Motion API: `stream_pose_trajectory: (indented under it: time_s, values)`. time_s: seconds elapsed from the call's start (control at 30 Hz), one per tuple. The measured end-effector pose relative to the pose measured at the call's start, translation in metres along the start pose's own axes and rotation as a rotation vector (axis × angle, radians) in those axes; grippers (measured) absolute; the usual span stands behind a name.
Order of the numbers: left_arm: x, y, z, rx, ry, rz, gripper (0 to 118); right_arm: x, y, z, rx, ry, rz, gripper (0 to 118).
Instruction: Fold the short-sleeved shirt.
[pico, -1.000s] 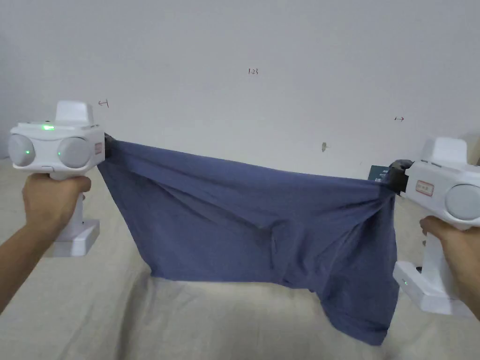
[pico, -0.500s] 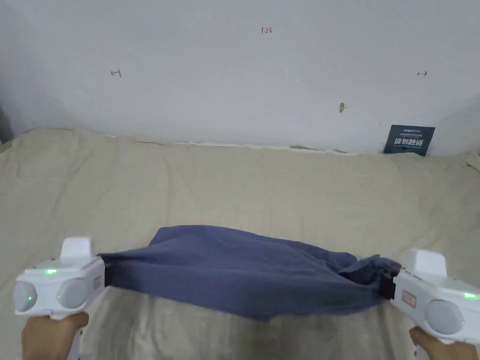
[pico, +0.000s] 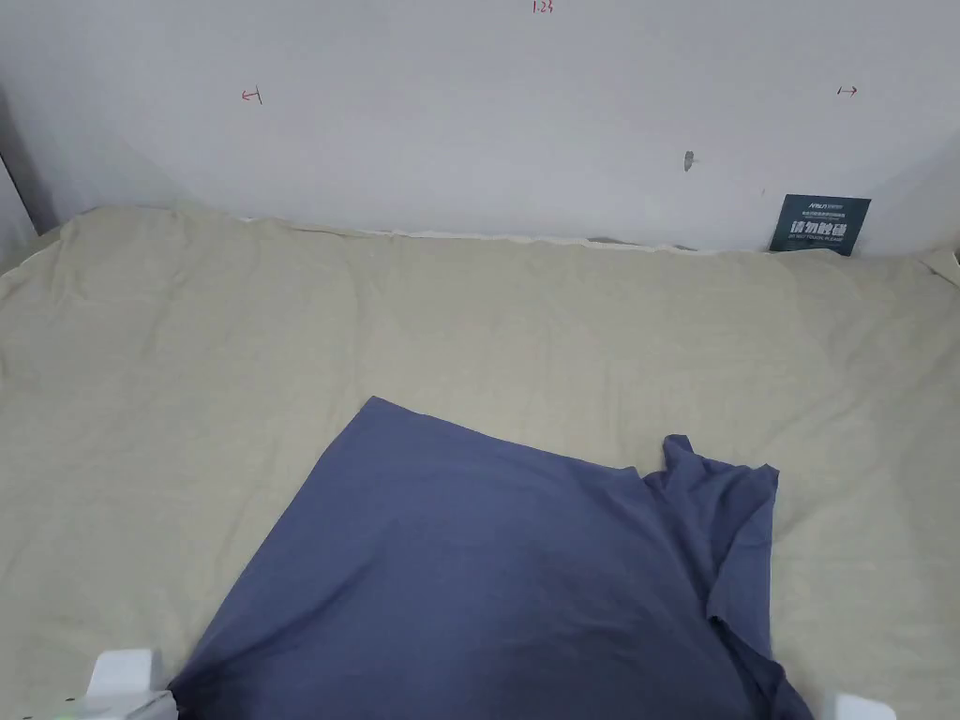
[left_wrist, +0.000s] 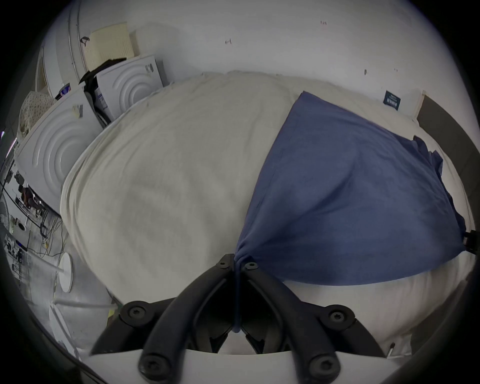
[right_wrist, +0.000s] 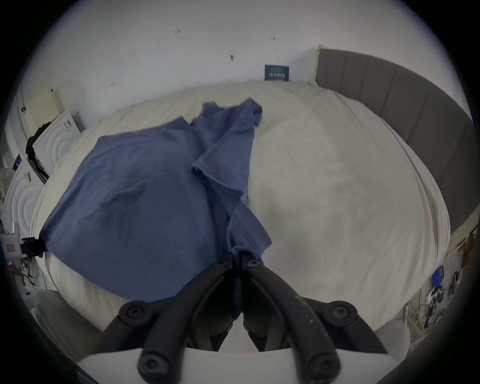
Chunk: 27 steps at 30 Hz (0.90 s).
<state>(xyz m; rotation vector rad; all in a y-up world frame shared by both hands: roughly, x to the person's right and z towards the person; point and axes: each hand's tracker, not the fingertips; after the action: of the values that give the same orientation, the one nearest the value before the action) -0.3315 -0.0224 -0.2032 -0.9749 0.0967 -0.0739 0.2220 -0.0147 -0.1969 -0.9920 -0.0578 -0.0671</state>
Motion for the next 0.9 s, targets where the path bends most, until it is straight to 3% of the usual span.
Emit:
stream_pose_trajectory:
  time_s: [0.37,0.4,0.43,0.5,0.53,0.6,0.9]
  values:
    - [-0.001,-0.016,0.01,-0.098,-0.008,-0.024,8,-0.003,-0.028,0.004,-0.07,-0.039,0.022,8]
    - [0.005,-0.013,0.012,-0.103,0.002,-0.025,19,-0.003,-0.024,0.007,-0.071,-0.039,0.02,17]
    - [0.006,-0.008,0.016,-0.088,0.017,-0.023,40,-0.003,-0.018,0.013,-0.065,-0.036,0.021,32]
    - [0.006,0.006,0.03,-0.039,0.01,-0.011,100,-0.012,-0.003,0.036,0.024,-0.024,0.018,74]
    - [0.011,0.013,0.037,0.007,-0.027,0.006,114,-0.014,0.006,0.046,0.075,-0.012,0.016,88]
    - [0.02,0.034,0.059,0.118,-0.079,0.028,115,-0.015,0.027,0.065,0.192,-0.024,0.014,103]
    - [0.076,0.12,0.158,0.628,-0.095,0.01,114,-0.04,0.092,0.166,0.661,-0.076,0.06,103]
